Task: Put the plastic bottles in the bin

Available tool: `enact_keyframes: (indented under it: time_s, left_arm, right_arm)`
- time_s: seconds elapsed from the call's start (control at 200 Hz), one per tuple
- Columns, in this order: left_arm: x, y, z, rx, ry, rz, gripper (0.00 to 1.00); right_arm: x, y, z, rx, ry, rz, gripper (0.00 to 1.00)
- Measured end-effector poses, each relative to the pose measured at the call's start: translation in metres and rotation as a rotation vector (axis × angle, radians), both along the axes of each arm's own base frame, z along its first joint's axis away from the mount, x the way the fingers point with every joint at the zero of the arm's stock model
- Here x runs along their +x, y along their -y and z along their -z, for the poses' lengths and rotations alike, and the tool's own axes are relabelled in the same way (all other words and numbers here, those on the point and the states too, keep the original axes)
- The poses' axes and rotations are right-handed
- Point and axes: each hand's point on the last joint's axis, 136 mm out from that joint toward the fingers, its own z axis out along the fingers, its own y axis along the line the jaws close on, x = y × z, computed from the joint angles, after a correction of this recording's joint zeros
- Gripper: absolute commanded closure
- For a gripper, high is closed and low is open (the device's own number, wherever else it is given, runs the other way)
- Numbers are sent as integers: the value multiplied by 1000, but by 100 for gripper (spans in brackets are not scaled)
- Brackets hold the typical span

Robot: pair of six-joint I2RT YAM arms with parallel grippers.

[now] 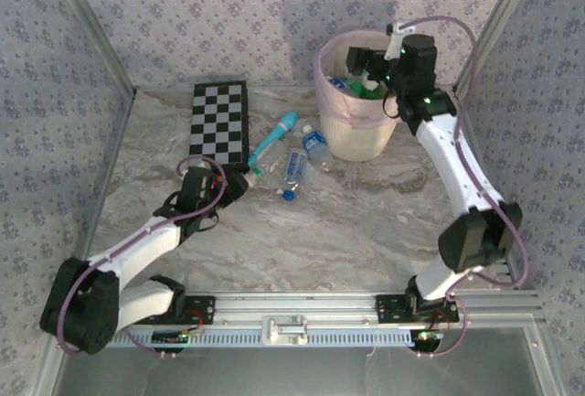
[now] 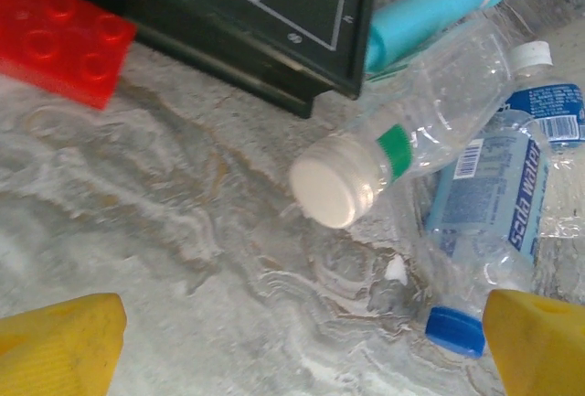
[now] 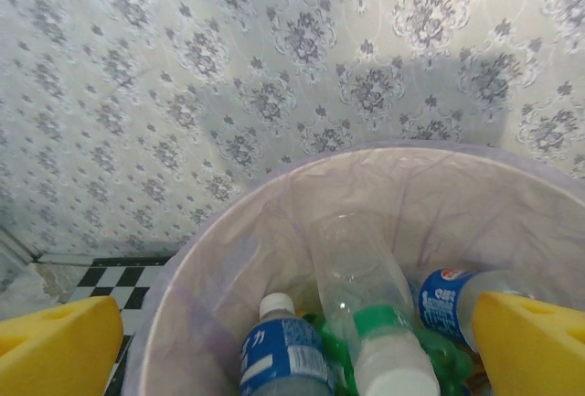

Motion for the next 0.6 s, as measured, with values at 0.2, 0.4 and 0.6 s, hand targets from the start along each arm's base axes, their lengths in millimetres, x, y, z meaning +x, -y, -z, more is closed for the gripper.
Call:
enact_keyframes:
  time_s: [0.2,0.4,0.6]
  left_arm:
    - [31,32,-17,21,24,104,0]
    - [66,49,-38,124,89,192,1]
    - [100,54,-57,310,161,282,3]
  right_arm:
    - [-50,7,14,26,25,-8,0]
    - [-84,1,87,73,-92,-42,0]
    - [-112,3,129,118,-167,-43,0]
